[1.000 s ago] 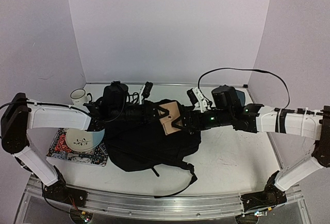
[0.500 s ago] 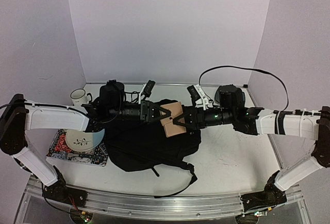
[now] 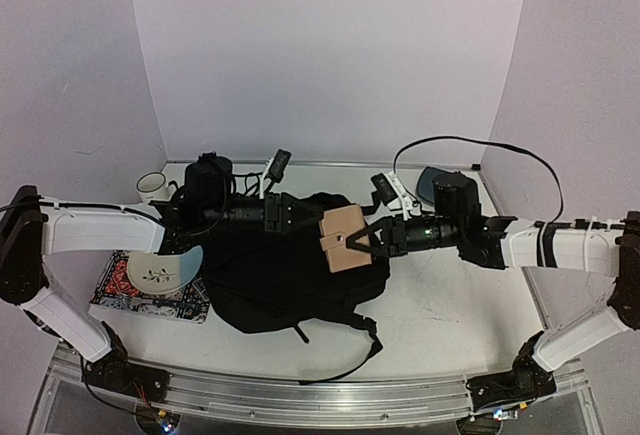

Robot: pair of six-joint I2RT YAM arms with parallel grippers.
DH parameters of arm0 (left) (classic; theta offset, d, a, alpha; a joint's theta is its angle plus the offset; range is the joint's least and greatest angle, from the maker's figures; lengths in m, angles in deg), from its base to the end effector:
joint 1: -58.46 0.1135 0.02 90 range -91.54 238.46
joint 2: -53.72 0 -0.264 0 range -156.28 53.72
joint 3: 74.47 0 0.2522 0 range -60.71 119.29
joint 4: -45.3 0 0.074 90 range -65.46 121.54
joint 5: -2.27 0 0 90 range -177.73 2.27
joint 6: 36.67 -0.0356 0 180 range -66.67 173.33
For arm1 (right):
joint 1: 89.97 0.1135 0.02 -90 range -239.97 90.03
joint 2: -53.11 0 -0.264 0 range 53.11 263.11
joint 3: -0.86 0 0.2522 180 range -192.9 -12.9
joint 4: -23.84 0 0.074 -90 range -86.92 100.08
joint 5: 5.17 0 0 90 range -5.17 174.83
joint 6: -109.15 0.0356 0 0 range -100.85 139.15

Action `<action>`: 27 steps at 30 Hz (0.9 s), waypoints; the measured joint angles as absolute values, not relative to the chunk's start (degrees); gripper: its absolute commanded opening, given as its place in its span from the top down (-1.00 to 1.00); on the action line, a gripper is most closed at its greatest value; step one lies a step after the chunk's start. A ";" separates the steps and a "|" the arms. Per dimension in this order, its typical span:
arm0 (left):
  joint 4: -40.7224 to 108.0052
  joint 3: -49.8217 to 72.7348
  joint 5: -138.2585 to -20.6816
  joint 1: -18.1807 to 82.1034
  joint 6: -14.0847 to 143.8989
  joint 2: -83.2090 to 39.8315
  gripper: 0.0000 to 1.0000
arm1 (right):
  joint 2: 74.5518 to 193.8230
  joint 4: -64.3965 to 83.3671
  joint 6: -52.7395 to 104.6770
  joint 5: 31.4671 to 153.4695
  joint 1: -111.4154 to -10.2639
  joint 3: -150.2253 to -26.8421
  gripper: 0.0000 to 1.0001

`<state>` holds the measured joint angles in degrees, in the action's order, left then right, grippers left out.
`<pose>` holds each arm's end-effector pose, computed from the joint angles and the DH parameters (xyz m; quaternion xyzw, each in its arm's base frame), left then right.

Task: Pack the student bag
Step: Adjust the card case at the center of the board, then adjust the student bag at the center of the board.

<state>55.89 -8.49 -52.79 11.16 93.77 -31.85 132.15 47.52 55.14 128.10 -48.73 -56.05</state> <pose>0.2150 -0.2631 0.2760 0.2380 0.7124 -0.5939 0.2884 0.2120 0.2183 0.2804 -0.2936 0.6356 0.6166 0.3600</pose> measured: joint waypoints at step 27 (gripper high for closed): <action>18.18 8.32 -105.62 -1.22 56.86 -48.83 -0.69 | 117.68 44.70 64.89 107.09 -53.94 -44.36 1.00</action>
<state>18.18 8.32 -105.62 -1.22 56.86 -48.83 117.68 44.70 64.89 107.09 -53.94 -44.36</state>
